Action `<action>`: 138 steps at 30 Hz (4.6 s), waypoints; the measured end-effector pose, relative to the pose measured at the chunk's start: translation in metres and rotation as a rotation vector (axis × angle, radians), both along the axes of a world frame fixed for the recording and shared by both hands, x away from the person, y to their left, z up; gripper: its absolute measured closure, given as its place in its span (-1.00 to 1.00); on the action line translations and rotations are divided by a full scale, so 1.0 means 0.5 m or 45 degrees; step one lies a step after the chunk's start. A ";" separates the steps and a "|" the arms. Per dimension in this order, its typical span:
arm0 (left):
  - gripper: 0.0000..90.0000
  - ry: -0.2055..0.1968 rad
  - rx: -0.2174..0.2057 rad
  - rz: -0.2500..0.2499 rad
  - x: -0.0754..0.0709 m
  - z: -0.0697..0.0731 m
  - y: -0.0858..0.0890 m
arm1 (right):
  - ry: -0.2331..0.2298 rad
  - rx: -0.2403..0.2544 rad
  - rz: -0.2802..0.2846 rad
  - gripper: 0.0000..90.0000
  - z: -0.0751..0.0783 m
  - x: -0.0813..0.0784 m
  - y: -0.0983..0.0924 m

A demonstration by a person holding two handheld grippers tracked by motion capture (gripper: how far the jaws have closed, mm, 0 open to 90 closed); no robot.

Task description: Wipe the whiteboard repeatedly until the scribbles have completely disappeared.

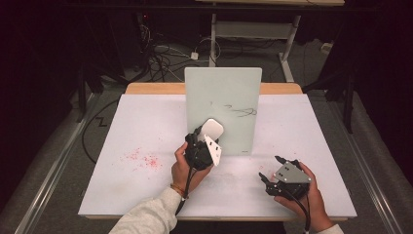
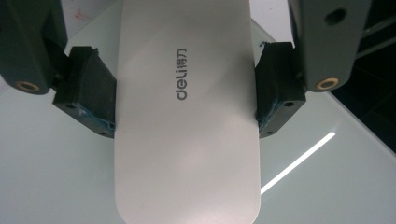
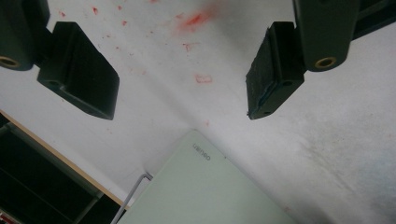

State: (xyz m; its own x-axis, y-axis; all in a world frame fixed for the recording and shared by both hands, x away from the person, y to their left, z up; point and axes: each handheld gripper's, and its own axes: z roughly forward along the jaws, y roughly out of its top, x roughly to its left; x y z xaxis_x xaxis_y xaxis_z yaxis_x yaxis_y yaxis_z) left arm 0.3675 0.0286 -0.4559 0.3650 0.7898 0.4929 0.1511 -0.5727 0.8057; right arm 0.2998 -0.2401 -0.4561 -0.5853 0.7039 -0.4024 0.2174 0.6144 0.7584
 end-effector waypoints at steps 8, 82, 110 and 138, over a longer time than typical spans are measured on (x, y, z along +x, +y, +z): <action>-0.36 -0.043 -0.073 0.031 0.032 0.076 0.008 | 0.003 -0.002 0.000 -0.42 -0.001 0.000 -0.001; -0.36 -0.079 0.154 -0.134 0.025 0.046 -0.190 | -0.042 0.026 -0.055 -0.42 0.011 0.002 -0.022; -0.36 -0.077 0.057 -0.066 0.044 0.095 -0.135 | -0.035 0.008 -0.039 -0.42 0.008 0.001 -0.012; -0.36 -0.017 0.208 -0.171 0.017 0.023 -0.211 | -0.022 0.041 -0.055 -0.41 0.008 0.006 -0.029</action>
